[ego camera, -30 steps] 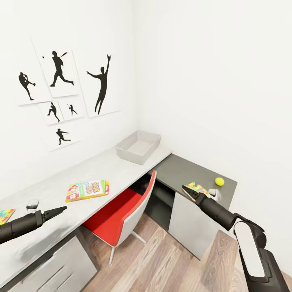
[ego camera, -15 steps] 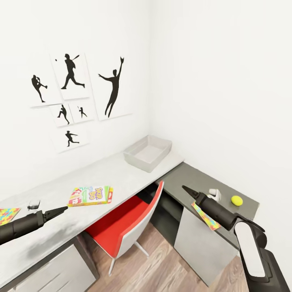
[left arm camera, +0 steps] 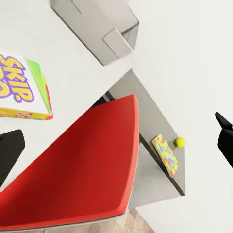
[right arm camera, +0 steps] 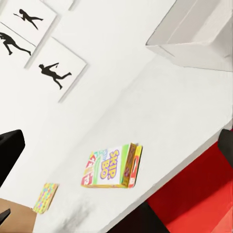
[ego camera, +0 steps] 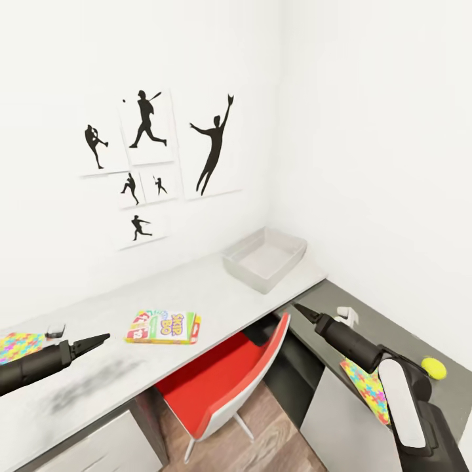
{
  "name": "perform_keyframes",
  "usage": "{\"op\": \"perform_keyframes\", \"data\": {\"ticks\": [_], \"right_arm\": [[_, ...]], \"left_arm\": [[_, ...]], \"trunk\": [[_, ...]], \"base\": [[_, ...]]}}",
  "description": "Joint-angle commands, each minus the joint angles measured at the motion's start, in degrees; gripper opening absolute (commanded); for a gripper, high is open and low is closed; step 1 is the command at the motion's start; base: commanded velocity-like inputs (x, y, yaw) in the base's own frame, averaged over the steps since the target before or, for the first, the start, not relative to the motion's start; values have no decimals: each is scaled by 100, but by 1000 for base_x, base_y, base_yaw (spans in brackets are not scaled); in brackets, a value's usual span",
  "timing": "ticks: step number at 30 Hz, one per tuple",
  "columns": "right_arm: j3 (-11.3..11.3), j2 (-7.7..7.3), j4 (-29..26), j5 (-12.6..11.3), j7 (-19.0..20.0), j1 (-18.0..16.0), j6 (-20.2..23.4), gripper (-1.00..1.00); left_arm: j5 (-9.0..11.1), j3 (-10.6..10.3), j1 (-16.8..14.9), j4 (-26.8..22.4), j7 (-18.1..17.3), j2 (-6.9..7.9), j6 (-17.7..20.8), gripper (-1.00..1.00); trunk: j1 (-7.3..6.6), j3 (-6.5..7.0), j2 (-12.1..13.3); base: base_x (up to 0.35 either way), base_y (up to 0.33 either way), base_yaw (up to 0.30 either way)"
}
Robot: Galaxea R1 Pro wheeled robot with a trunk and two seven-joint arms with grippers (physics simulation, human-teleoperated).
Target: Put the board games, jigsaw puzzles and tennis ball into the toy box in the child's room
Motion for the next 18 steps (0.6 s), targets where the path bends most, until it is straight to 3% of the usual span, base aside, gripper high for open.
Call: {"op": "perform_keyframes", "data": {"ticks": [1,18], "right_arm": [[-14,0,-4,4,20,-5,34,100],[-32,-3,-5,1,39,-5,43,100]], "left_arm": [[2,-1,-7,0,-18,-10,60,100],[2,0,-7,-17,-18,-51,60,100]], "trunk": [[6,-9,-12],[6,29,-12]], "base": [[247,-93,270],[249,-170,249]]}}
